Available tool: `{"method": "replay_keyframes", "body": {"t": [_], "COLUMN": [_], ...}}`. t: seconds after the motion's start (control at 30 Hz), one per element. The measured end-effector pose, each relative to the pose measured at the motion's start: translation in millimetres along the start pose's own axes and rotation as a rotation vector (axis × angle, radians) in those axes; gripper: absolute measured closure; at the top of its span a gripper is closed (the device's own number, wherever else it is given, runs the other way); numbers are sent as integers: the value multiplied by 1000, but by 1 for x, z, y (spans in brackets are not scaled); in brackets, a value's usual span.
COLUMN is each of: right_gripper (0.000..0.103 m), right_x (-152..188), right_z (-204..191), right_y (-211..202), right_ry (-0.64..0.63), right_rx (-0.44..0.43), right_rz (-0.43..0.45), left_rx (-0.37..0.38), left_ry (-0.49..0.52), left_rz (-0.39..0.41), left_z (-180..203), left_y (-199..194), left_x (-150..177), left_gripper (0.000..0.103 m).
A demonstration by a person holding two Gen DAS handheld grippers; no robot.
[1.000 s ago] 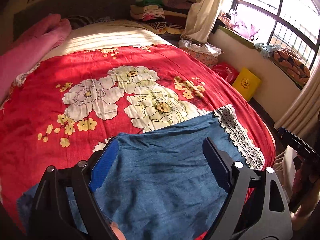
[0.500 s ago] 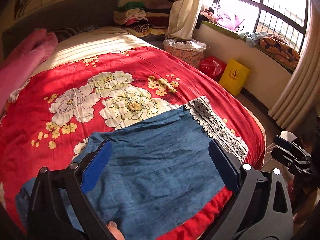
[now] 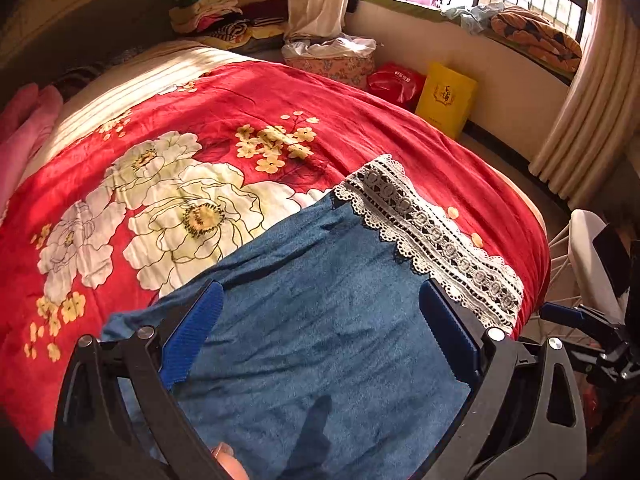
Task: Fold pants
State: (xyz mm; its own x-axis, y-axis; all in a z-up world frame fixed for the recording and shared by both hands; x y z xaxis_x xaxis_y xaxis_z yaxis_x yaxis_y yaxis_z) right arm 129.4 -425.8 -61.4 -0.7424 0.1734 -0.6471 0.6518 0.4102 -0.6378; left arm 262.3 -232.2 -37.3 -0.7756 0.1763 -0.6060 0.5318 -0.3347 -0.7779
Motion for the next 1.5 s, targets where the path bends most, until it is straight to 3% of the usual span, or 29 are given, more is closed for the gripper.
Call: {"method": "replay_keyframes", "body": {"t": [0.2,0.3,0.47,0.53,0.57,0.6,0.63,0.73,0.77,0.8,1.0,1.2,1.37,1.5], "right_gripper": [9,37,39,46,50,66,77,81,81,81,81,81,81,81], "right_x": [4,-1,-3,-4,-5,-6,-7,-12,-13,-15,-33,-39,-26,-2], "right_z": [3,-6,-4,-2,-1,2,2,-3,-8,-14,-53,-114,-170,-209], "right_y": [30,31,42,43,45,45,46,44,42,40,23,18,35,57], "right_ry": [48,25,62,72,79,92,104,85,63,44,-99,-258,-391,-506], "right_rx": [7,-7,-31,-37,-46,-52,-72,-92,-94,-93,-105,-204,-274,-280], "right_rz": [-42,-15,-22,-11,-11,-6,-3,6,15,25,89,107,51,-15], "left_rx": [-43,2,89,130,150,164,172,194,197,204,280,315,288,269], "left_ry": [43,42,51,32,23,13,14,27,30,33,-10,-126,-223,-313], "left_rz": [-41,-65,-117,-155,-172,-181,-176,-178,-186,-189,-109,-9,41,60], "left_z": [-3,2,13,15,16,16,17,21,21,20,4,-47,-96,-136], "left_y": [47,62,84,94,98,101,101,97,96,94,55,1,-28,-39], "left_x": [-31,-38,-40,-37,-35,-33,-32,-30,-29,-29,-39,-41,-16,13], "left_gripper": [11,11,11,12,18,22,33,82,91,94,96,96,96,94]}}
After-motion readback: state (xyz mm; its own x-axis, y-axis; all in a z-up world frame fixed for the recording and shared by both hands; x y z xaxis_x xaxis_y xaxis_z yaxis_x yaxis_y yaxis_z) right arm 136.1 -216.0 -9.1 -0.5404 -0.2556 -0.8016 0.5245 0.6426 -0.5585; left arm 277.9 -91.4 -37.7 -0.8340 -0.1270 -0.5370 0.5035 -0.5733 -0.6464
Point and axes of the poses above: each gripper's, at about its wrist camera, not at the fingertips, and y roughly the way its jaws point, z to its right, x to its underside, the point moved 6 cm from there along y, roughly the way its jaws point, and after that the axes turned 12 degrees about -y, right-handed, at the moved point
